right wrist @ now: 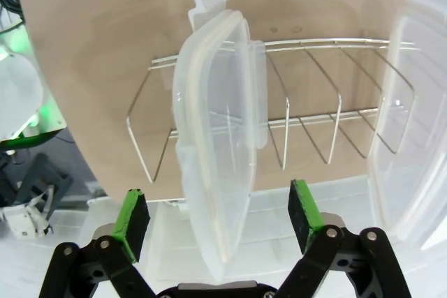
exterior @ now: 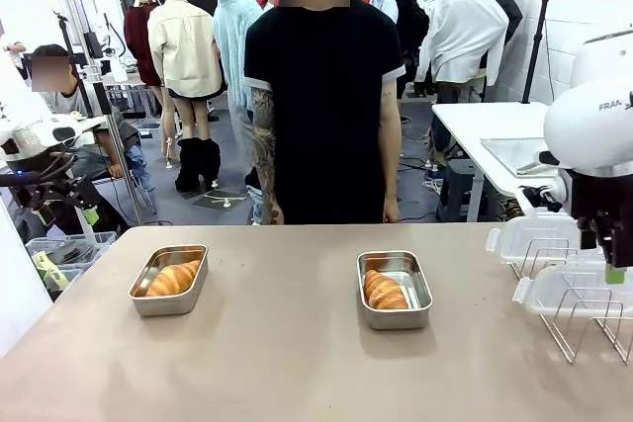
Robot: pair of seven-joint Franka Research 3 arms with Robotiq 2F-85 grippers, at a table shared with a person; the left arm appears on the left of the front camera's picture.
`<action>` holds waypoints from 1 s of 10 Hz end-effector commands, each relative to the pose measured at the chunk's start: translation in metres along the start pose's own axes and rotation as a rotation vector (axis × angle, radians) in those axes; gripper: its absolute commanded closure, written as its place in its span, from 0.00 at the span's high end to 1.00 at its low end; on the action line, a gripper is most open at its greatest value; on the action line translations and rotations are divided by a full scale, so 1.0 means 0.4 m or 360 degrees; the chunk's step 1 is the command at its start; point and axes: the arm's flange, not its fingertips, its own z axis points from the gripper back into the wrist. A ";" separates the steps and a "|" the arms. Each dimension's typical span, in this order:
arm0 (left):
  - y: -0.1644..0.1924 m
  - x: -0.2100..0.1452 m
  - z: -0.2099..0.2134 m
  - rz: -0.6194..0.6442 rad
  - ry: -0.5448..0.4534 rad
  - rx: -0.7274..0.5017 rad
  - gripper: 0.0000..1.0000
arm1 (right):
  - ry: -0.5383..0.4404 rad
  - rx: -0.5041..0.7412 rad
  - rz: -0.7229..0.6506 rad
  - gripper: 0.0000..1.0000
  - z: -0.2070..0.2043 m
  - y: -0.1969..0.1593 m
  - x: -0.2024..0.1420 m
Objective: Place the bread in airtight containers.
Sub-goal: Pick up one Airtight Container lid and hand it to the human.
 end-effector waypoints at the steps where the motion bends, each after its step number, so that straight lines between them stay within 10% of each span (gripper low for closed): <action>1: 0.000 -0.002 0.001 0.0025 -0.0013 0.0045 1.00 | -0.0040 -0.0004 -0.0049 1.00 -0.028 -0.016 0.003; 3: 0.000 -0.002 0.001 0.0025 -0.0013 0.0045 1.00 | -0.0048 -0.0010 -0.0052 1.00 -0.048 -0.032 0.004; 8: 0.000 -0.002 0.001 0.0025 -0.0013 0.0045 1.00 | -0.0050 -0.0050 -0.0055 0.07 -0.044 -0.020 0.011; 10: 0.000 -0.002 0.001 0.0025 -0.0013 0.0045 1.00 | -0.0035 -0.0045 -0.0048 0.00 -0.035 -0.018 0.012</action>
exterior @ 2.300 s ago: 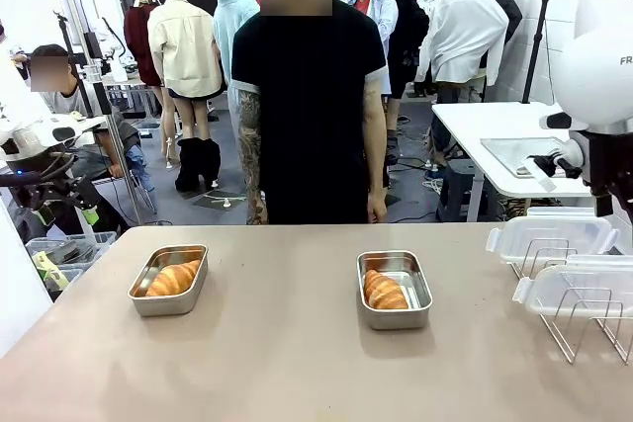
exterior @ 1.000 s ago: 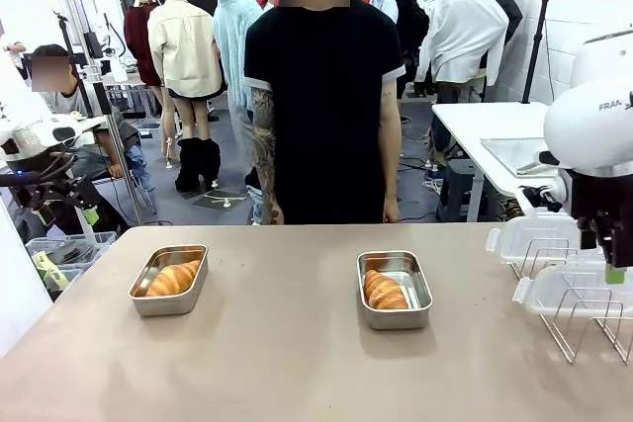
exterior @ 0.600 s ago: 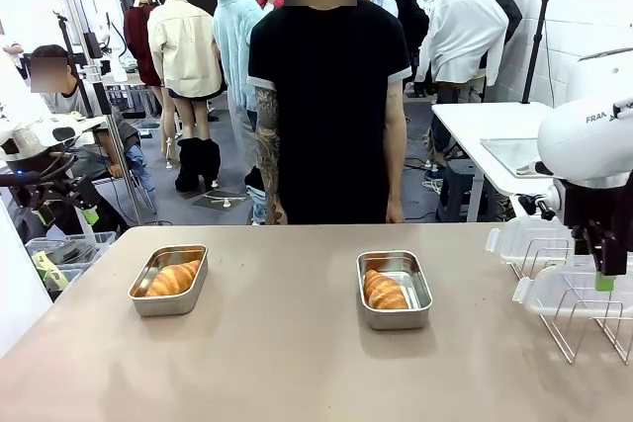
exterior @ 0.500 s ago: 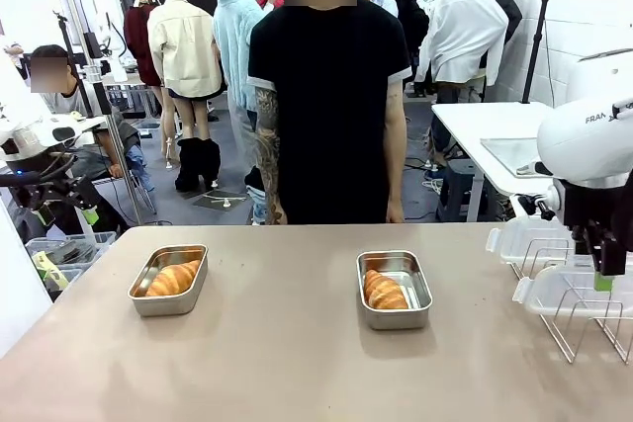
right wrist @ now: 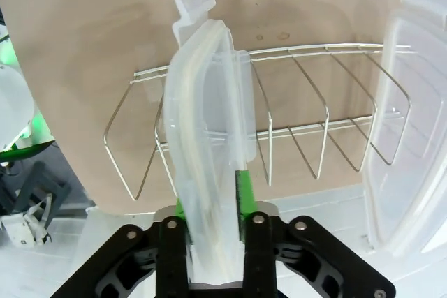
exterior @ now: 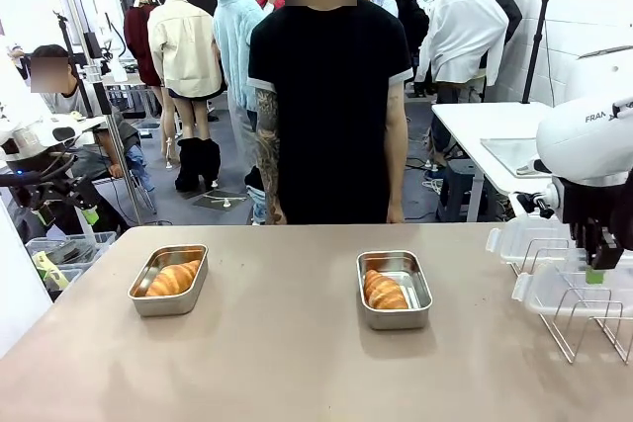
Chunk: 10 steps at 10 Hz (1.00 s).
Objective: Place the bread in airtight containers.
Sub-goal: Pick up one Airtight Container lid and hand it to the human, then release when the human grabs the Airtight Container lid.
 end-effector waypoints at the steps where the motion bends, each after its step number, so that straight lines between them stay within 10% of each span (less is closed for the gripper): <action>1: 0.000 -0.002 0.001 0.0025 -0.0013 0.0045 1.00 | -0.0005 -0.0021 -0.0028 0.00 -0.001 0.009 0.014; 10: 0.000 -0.002 0.001 0.0025 -0.0013 0.0045 1.00 | 0.0008 -0.0018 -0.0009 0.00 0.009 0.002 0.021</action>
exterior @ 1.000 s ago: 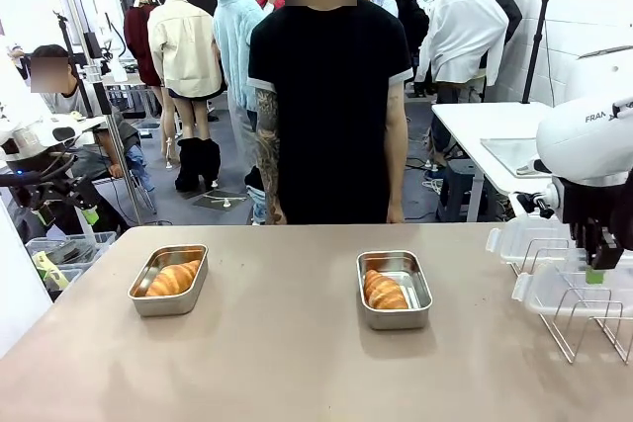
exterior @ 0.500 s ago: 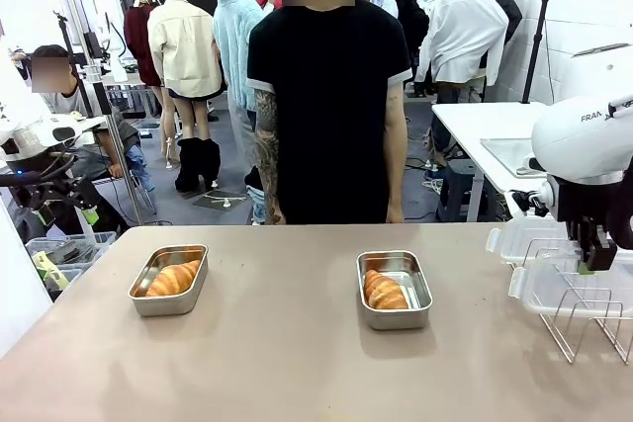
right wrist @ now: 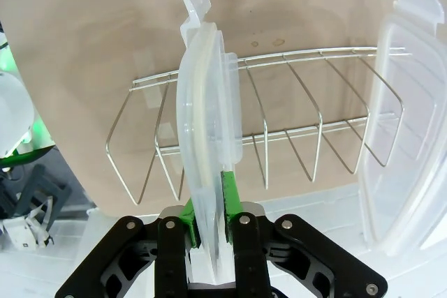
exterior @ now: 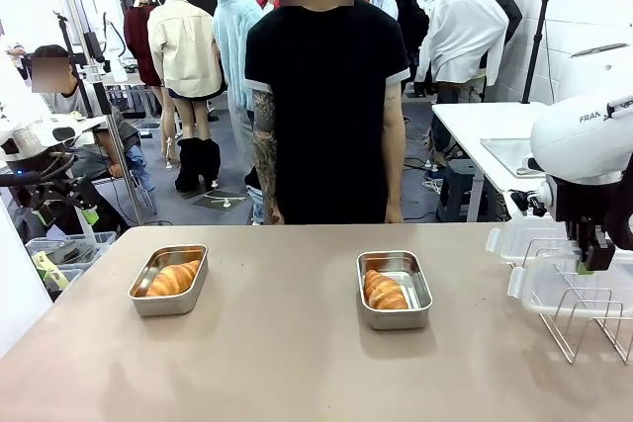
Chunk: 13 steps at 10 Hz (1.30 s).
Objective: Place the bread in airtight containers.
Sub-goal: Release when the human grabs the Airtight Container lid.
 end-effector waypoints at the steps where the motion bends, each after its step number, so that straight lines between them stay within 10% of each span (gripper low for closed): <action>1: 0.000 -0.002 0.001 0.0025 -0.0013 0.0045 1.00 | -0.0001 0.0000 0.0015 0.00 0.000 0.000 -0.001; 10: 0.000 -0.002 0.001 0.0025 -0.0013 0.0045 1.00 | 0.0150 -0.0452 0.0253 0.00 0.284 0.153 0.117; 13: 0.000 -0.002 0.001 0.0025 -0.0013 0.0045 1.00 | 0.0253 -0.0945 0.0627 0.00 0.384 0.114 0.211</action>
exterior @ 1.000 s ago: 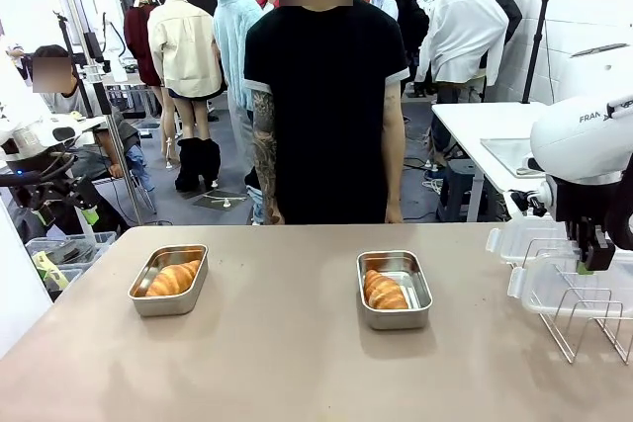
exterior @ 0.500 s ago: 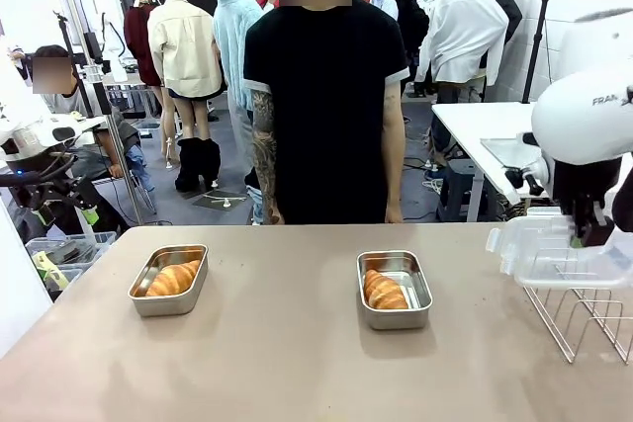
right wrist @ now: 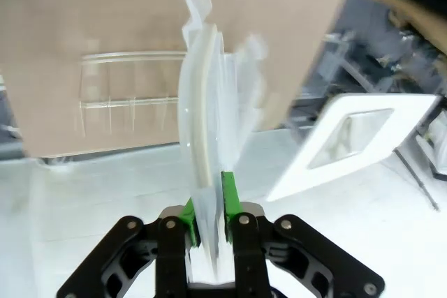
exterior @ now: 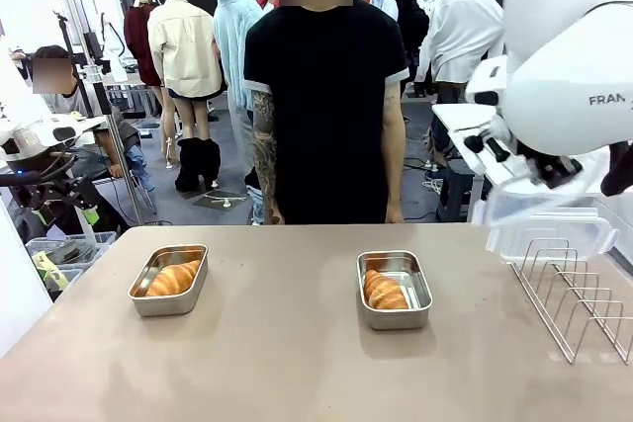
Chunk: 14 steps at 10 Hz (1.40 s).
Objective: Place the bread in airtight containers.
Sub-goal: Release when the human grabs the Airtight Container lid.
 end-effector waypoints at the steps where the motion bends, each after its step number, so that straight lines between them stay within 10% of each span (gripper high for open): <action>1: 0.001 -0.002 0.001 0.0026 -0.0012 0.0045 1.00 | -0.0047 -0.0327 0.0101 0.00 -0.018 -0.108 0.002; 7: 0.001 -0.002 0.001 0.0026 -0.0012 0.0045 1.00 | -0.0268 -0.0370 -0.0030 0.00 -0.013 -0.492 0.111; 14: 0.001 -0.002 0.001 0.0026 -0.0012 0.0045 1.00 | -0.0249 -0.0239 -0.0128 0.00 -0.072 -0.606 0.137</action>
